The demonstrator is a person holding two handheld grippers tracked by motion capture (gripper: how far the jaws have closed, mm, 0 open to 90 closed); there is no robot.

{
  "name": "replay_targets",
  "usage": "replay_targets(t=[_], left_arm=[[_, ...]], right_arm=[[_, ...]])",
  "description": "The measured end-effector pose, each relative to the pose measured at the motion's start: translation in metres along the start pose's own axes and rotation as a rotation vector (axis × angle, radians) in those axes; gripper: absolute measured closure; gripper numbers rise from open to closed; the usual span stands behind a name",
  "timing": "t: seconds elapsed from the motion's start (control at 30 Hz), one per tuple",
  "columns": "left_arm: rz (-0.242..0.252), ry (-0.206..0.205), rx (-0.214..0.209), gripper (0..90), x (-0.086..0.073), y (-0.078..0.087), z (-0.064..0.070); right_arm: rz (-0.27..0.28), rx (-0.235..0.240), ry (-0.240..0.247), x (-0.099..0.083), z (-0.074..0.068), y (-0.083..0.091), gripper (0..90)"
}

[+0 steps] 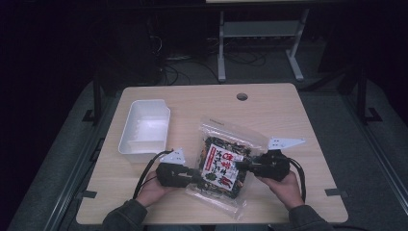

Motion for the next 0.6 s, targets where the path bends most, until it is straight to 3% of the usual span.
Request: replay_targets(t=[0.07, 0.23, 0.33, 0.6], left_arm=[[-0.003, -0.005, 0.011, 65.5, 0.0, 0.0, -0.001], [-0.011, -0.016, 0.025, 62.5, -0.001, 0.002, -0.002], [-0.019, -0.021, 0.059, 56.8, -0.003, 0.005, -0.005], [-0.038, -0.032, 0.131, 48.6, -0.009, 0.018, -0.009]], right_arm=[[0.006, 0.028, -0.006, 0.002, -0.004, 0.0, 71.5], [-0.002, 0.04, -0.009, 0.004, -0.008, 0.0, 72.9], [0.005, 0.051, -0.025, 0.008, -0.012, 0.0, 73.8], [0.02, -0.008, -0.008, 0.023, -0.018, 0.008, 74.8]])
Point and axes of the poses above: each handheld gripper's, and its own axes: y roughly backward along the jaws, x roughly out of its top, z roughly to its right, the point moved 10 cm from there along -y, roughly forward along the jaws
